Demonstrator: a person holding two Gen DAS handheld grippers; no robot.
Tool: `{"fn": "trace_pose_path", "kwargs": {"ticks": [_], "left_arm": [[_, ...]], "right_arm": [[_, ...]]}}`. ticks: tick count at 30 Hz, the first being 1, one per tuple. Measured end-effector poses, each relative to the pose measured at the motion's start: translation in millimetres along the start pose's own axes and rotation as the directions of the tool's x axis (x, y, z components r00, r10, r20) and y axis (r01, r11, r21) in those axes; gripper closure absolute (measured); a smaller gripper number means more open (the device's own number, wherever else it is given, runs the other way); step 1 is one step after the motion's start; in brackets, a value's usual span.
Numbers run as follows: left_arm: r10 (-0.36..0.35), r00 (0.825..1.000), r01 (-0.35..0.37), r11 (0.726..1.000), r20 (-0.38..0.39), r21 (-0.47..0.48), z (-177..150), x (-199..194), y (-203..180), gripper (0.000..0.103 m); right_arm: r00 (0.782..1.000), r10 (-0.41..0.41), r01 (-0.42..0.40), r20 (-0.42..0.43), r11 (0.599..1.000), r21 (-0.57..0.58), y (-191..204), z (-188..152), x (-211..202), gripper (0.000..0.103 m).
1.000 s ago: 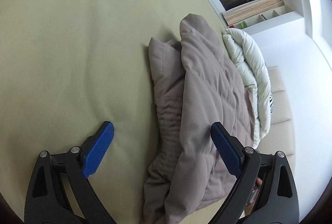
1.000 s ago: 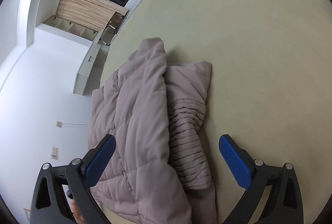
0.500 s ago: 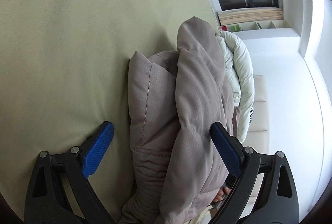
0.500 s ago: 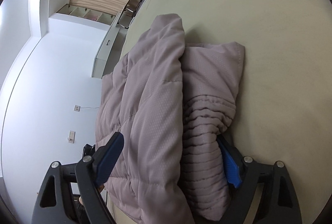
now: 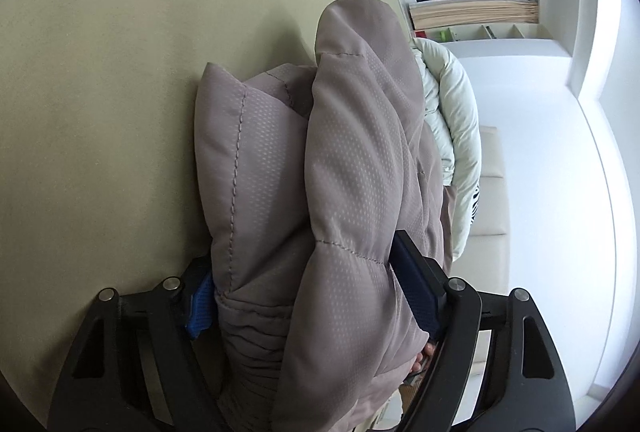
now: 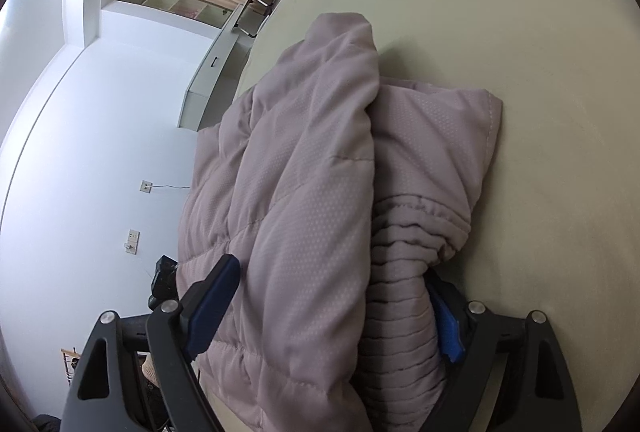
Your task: Fold large clothes
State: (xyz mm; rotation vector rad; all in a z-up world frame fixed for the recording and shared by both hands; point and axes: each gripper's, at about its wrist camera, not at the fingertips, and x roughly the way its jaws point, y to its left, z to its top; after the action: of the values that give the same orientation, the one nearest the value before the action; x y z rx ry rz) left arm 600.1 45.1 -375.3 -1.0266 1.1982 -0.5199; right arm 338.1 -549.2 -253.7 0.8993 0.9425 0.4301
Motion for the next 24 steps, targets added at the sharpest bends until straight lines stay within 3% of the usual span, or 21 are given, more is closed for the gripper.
{"fn": "trace_pose_path", "kwargs": {"ticks": [4,8,10,12,16,24], "left_arm": [[0.012,1.000,-0.012,1.000,-0.004,0.008,1,7,-4,0.034],[-0.003,1.000,0.003,1.000,0.001,0.012,-4,3,-3,0.060],[-0.009,1.000,0.009,1.000,0.004,0.022,-9,-2,-3,0.068],[0.000,1.000,0.000,0.999,0.009,0.036,-13,-7,-7,0.073],[0.023,1.000,-0.024,0.997,0.017,0.069,-29,-23,-26,0.078],[0.011,1.000,-0.014,0.991,0.021,0.132,-89,-92,-49,0.080]], "right_arm": [[0.999,-0.042,0.042,-0.013,0.999,-0.007,2,9,13,0.015],[0.997,-0.078,0.077,-0.014,0.997,-0.031,10,13,18,0.021],[0.996,-0.087,0.086,-0.009,0.995,-0.053,14,9,13,0.040],[0.995,-0.095,0.095,0.003,0.993,-0.069,21,4,7,0.051],[0.992,-0.118,0.121,0.043,0.988,-0.091,43,-8,-9,0.062],[0.993,-0.100,0.107,0.064,0.987,-0.119,87,-63,-42,0.067]]}}
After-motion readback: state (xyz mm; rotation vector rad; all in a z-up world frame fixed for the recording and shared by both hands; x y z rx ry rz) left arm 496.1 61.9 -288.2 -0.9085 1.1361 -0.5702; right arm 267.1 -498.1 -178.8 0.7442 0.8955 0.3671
